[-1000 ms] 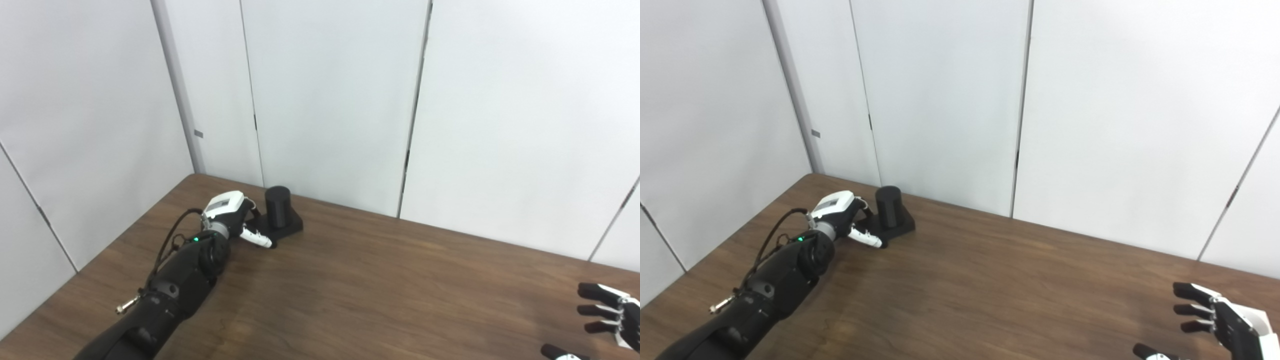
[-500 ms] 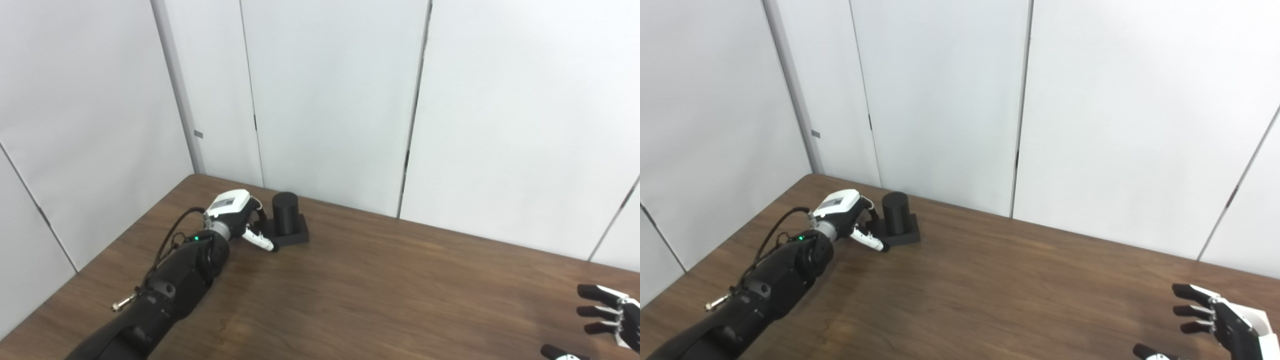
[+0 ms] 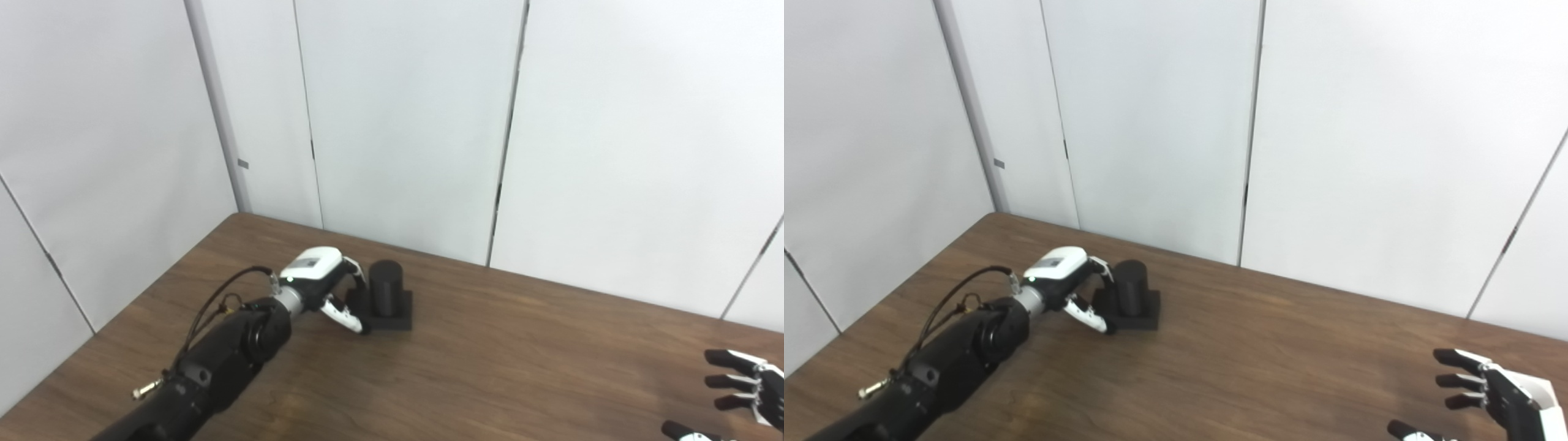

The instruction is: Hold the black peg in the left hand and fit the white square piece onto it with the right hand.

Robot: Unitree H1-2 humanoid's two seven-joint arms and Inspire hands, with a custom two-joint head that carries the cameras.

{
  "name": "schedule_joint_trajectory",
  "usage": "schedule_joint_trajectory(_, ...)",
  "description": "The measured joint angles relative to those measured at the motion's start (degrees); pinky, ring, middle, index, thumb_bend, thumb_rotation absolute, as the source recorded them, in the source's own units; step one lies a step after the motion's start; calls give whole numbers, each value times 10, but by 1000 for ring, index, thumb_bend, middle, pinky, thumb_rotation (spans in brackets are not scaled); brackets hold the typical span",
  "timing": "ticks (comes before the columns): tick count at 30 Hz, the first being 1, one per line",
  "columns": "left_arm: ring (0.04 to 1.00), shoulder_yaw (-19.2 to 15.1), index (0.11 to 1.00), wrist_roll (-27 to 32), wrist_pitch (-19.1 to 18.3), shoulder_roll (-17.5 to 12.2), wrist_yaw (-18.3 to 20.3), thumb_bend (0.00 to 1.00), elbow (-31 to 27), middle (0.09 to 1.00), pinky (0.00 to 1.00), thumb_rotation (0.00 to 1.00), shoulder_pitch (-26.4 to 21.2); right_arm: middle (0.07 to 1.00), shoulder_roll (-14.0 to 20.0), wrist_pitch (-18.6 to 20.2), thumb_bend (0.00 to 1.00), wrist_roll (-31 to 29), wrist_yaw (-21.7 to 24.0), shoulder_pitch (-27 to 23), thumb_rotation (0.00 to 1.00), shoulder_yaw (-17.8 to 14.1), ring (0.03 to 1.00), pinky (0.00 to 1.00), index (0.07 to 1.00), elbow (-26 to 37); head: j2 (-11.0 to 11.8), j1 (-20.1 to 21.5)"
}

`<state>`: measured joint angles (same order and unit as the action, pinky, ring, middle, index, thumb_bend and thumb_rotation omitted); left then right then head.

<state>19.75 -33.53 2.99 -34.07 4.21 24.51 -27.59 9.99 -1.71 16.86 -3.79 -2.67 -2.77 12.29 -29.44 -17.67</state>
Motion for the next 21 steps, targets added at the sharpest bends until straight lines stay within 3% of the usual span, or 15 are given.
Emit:
schedule_joint_trajectory(9, 908, 31, 485, -3, 23, 27, 26, 522, -68, 879, 860, 67, 16, 742, -6, 16, 484, -9, 2, 0, 0, 0, 654, 547, 697, 0, -7, 19)
schedule_joint_trajectory(13, 873, 48, 486, -16, 28, 34, 34, 522, -87, 864, 794, 66, 18, 732, -5, 15, 484, -9, 2, 0, 0, -1, 648, 543, 687, -4, -15, 29)
schedule_joint_trajectory(21, 883, 73, 490, -22, 43, 73, 42, 522, -114, 886, 802, 65, 25, 726, -5, 3, 508, -2, -3, -3, 0, 0, 639, 523, 682, -32, -34, 90)
